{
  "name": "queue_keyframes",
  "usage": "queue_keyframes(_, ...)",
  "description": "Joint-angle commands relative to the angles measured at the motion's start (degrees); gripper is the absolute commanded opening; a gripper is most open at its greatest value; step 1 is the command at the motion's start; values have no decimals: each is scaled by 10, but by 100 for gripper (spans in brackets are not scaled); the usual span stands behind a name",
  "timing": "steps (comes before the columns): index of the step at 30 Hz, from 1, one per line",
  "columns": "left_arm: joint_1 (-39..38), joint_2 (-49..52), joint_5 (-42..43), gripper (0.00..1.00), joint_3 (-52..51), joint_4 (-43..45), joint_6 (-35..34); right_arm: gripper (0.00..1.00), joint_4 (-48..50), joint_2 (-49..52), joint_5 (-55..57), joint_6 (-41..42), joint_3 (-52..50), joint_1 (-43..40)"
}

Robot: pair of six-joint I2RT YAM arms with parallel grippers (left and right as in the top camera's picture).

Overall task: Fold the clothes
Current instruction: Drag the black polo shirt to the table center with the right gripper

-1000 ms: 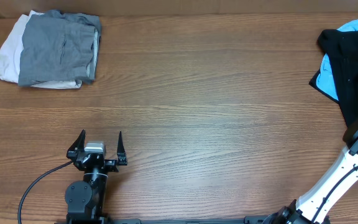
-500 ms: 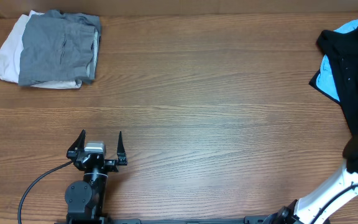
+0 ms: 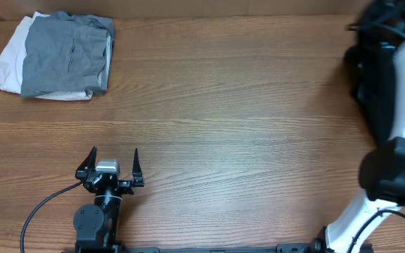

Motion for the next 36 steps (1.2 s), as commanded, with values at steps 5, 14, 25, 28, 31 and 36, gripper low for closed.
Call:
queue_keyframes(5, -3, -5, 5, 100, -2, 0, 11, 4, 29, -10, -39, 29, 12, 214)
queue_keyframes(14, -3, -5, 5, 100, -2, 0, 11, 11, 73, 14, -41, 50, 10, 429)
queue_keyframes(25, -3, -5, 5, 100, -2, 0, 11, 84, 47, -7, 29, 41, 11, 479)
queue_keyframes(28, -3, -5, 5, 100, -2, 0, 11, 88, 1, -49, 45, 41, 11, 438)
queue_keyframes(31, -3, -5, 5, 100, -2, 0, 11, 98, -57, -91, 45, 41, 11, 379)
queue_keyframes(36, -3, -5, 5, 100, -2, 0, 11, 100, -161, -131, 45, 4, 11, 282)
